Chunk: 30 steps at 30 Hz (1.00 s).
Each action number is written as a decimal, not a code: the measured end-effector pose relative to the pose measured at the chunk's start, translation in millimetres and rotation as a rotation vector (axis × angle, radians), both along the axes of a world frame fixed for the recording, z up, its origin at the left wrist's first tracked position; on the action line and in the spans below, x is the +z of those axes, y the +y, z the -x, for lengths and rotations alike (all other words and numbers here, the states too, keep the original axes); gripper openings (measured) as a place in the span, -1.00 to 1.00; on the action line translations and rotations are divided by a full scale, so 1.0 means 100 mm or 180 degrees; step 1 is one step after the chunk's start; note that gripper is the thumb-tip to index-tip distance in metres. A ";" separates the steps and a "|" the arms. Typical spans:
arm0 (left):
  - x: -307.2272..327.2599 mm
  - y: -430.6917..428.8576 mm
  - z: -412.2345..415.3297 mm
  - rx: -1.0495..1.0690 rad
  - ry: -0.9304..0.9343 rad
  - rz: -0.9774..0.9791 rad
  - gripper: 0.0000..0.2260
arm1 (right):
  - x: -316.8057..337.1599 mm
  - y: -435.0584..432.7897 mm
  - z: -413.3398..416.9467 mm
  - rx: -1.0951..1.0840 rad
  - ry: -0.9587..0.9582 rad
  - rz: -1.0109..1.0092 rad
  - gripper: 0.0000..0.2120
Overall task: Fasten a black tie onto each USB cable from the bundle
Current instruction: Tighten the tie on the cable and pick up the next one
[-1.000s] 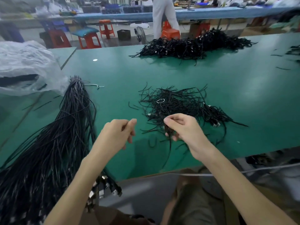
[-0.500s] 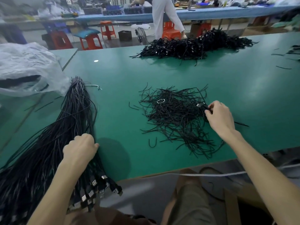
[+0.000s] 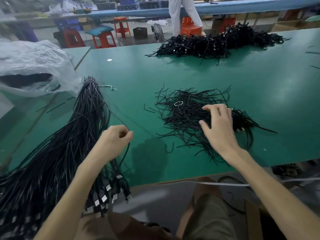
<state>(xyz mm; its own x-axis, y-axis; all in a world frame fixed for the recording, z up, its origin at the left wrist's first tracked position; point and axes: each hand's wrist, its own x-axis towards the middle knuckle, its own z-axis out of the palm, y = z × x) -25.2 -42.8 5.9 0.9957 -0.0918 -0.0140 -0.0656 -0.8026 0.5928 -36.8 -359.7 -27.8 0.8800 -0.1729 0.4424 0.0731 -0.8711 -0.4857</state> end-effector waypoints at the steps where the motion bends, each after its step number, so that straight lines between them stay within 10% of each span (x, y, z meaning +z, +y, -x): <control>1: 0.03 -0.09 0.04 -0.0270 0.0032 0.0105 -0.71 | 0.02 0.16 0.05 0.0314 -0.0012 -0.0070 -0.60; 9: -0.11 -0.45 0.22 -0.1484 0.0303 0.0477 -0.80 | 0.01 1.04 0.20 0.2213 0.0948 -0.0663 -0.15; 16: -0.23 -0.05 0.11 -0.1180 0.0862 0.1825 -0.71 | -0.16 0.92 0.13 0.1659 0.1094 -0.1082 -0.71; 21: -0.31 0.27 -0.06 -0.0669 0.1020 0.3567 -0.65 | -0.18 0.78 0.14 0.1346 0.1098 -0.1525 -0.77; 30: -0.42 0.02 0.01 -0.0366 0.1187 0.4690 -0.71 | -0.20 1.10 0.45 0.2092 0.1556 -0.0605 -0.63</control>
